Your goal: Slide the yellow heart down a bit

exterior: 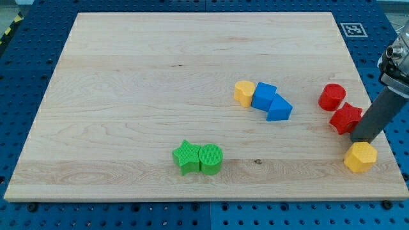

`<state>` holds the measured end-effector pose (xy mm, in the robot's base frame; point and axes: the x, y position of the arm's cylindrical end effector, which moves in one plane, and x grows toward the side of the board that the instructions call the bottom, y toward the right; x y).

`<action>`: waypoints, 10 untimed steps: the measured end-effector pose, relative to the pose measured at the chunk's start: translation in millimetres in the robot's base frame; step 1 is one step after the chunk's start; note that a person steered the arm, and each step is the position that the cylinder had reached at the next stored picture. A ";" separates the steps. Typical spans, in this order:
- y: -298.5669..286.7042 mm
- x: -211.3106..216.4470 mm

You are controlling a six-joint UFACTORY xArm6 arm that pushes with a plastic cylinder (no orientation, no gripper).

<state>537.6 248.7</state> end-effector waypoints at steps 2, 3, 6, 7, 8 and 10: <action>-14.4 -5.9; -73.8 -10.4; -232.6 -59.3; -238.7 -113.4; -220.6 -147.1; -175.6 -130.5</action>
<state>407.0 73.1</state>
